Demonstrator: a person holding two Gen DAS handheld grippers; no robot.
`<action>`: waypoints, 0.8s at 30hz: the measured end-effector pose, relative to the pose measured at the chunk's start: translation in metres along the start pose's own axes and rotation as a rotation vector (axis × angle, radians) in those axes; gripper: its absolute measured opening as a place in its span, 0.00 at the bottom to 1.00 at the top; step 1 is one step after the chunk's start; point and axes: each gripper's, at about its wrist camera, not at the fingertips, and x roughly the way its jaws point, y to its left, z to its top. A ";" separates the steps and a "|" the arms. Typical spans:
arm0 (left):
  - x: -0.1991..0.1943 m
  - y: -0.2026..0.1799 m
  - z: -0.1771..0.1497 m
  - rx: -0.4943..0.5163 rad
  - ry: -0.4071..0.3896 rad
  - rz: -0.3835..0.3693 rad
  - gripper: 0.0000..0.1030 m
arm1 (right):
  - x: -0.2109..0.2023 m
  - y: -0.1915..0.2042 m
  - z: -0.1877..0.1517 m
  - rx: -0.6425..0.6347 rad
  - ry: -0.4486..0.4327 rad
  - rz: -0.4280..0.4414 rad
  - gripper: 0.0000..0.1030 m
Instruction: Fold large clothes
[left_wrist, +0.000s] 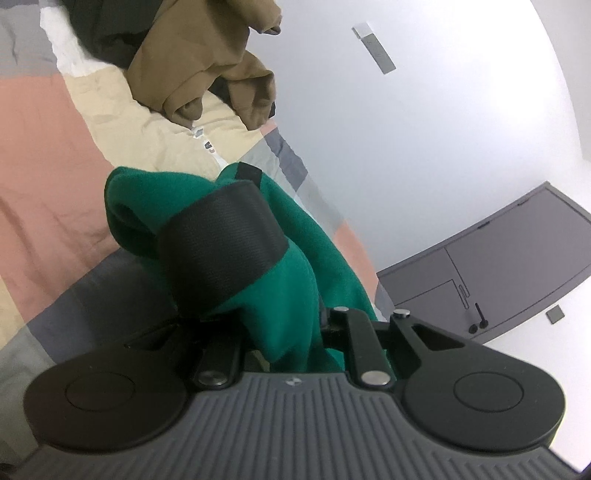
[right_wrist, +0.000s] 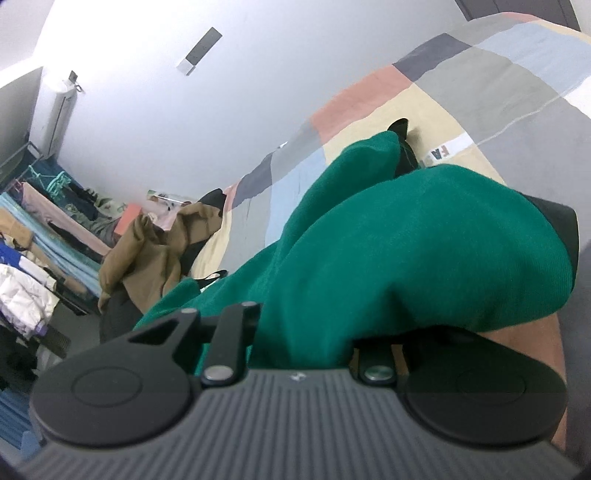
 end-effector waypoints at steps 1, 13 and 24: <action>0.002 0.000 0.000 0.001 0.006 0.007 0.18 | 0.000 -0.002 -0.001 0.010 0.005 -0.004 0.27; 0.011 0.006 0.009 -0.055 0.038 -0.066 0.57 | 0.007 -0.007 0.004 0.107 0.032 0.050 0.53; 0.040 -0.020 0.043 0.082 -0.024 -0.170 0.57 | 0.025 0.018 0.039 -0.042 -0.061 0.077 0.53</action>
